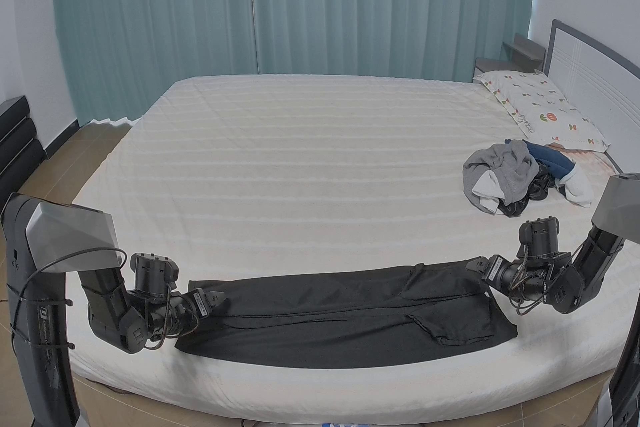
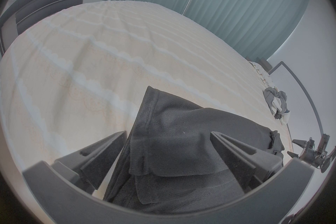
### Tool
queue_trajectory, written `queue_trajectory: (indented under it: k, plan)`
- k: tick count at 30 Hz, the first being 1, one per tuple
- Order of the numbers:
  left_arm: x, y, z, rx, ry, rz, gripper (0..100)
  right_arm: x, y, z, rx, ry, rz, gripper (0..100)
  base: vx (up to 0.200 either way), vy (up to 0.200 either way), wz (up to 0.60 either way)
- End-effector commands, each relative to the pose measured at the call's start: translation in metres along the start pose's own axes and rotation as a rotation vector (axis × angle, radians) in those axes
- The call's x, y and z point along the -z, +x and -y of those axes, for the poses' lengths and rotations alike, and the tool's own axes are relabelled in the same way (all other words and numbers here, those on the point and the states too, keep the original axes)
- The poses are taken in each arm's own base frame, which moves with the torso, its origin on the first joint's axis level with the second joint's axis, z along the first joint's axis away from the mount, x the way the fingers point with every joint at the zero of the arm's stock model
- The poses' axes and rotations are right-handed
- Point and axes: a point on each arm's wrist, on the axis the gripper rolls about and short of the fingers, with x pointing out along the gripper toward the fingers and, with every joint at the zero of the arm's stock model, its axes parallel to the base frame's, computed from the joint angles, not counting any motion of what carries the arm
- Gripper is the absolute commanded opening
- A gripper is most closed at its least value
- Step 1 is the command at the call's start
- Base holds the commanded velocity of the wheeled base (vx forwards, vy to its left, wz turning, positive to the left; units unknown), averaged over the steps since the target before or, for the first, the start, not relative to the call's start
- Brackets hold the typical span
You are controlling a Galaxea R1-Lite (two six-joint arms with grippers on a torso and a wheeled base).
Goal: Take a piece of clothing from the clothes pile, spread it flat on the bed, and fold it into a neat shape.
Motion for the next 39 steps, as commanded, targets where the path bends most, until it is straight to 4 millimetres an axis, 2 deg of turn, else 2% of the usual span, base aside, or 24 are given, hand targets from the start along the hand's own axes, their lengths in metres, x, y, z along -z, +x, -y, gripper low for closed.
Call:
queue_trajectory:
  k: [1, 3, 4, 11, 18, 26, 39]
  plan:
    - [0.003, 0.002, -0.001, -0.005, 0.000, -0.012, 100, 0.001, 0.000, 0.000, 0.000, -0.001, -0.002, 100, 0.000, 0.000, 0.00]
    - [0.004, 0.002, -0.001, -0.004, 0.002, -0.014, 100, 0.000, 0.000, 0.000, -0.001, -0.003, -0.001, 100, 0.000, 0.000, 0.00]
    - [0.004, 0.001, 0.000, -0.002, 0.004, -0.015, 0, 0.000, 0.000, 0.000, -0.001, -0.003, -0.001, 100, 0.000, 0.000, 0.00]
    - [0.008, -0.004, -0.003, -0.003, 0.003, -0.015, 0, 0.000, 0.000, 0.000, -0.001, -0.002, 0.001, 100, 0.000, 0.000, 0.00]
    - [0.003, -0.006, -0.007, 0.000, -0.010, 0.018, 0, -0.001, -0.001, 0.000, -0.001, -0.001, 0.003, 100, 0.000, 0.000, 0.00]
    - [-0.014, -0.015, -0.017, -0.015, -0.032, 0.070, 0, -0.002, -0.001, 0.002, 0.003, 0.003, 0.006, 100, 0.000, 0.000, 0.00]
    - [-0.006, -0.015, -0.010, 0.036, -0.017, 0.041, 0, -0.001, 0.000, 0.000, -0.003, 0.001, 0.005, 100, 0.000, 0.000, 0.00]
